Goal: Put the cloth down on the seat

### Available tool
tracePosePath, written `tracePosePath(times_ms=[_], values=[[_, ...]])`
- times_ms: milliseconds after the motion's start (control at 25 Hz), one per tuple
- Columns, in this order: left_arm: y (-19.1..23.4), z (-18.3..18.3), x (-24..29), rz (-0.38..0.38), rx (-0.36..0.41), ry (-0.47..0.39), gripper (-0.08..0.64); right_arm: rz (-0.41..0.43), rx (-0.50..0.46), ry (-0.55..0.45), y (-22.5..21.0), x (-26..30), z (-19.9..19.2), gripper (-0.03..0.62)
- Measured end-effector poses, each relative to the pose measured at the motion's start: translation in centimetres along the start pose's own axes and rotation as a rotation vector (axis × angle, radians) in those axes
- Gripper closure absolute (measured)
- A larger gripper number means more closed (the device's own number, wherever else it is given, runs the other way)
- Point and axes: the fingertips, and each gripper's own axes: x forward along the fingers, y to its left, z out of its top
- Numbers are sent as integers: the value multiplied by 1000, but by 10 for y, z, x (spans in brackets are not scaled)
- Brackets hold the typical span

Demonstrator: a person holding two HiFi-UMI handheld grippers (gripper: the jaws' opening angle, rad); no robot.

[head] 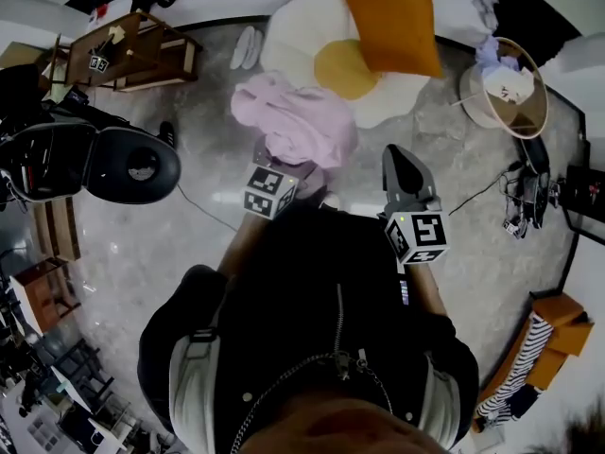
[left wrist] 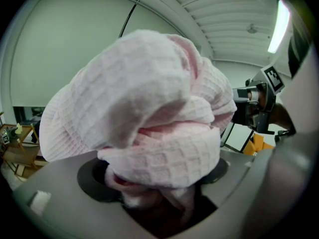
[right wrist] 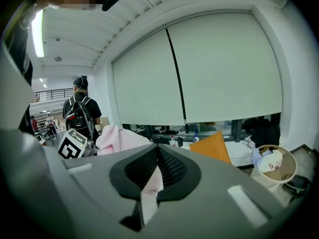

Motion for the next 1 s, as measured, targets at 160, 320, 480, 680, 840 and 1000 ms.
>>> tracePosePath(times_ms=[160, 320, 480, 680, 840, 1000], values=[[25, 12, 18, -19, 7, 0, 149, -19, -1, -3, -6, 27, 12, 589], [50, 26, 35, -34, 17, -3, 149, -27, 2, 13, -8, 54, 23, 589], [73, 33, 46, -57, 23, 15, 149, -28, -54, 35, -8, 74, 33, 589], [88, 30, 67, -86, 20, 39, 149, -36, -86, 74, -20, 88, 40, 589], [90, 24, 91, -104, 24, 69, 149, -26, -89, 96, -33, 104, 44, 589], [90, 28, 121, -116, 34, 89, 149, 5, -101, 115, -52, 123, 45, 589]])
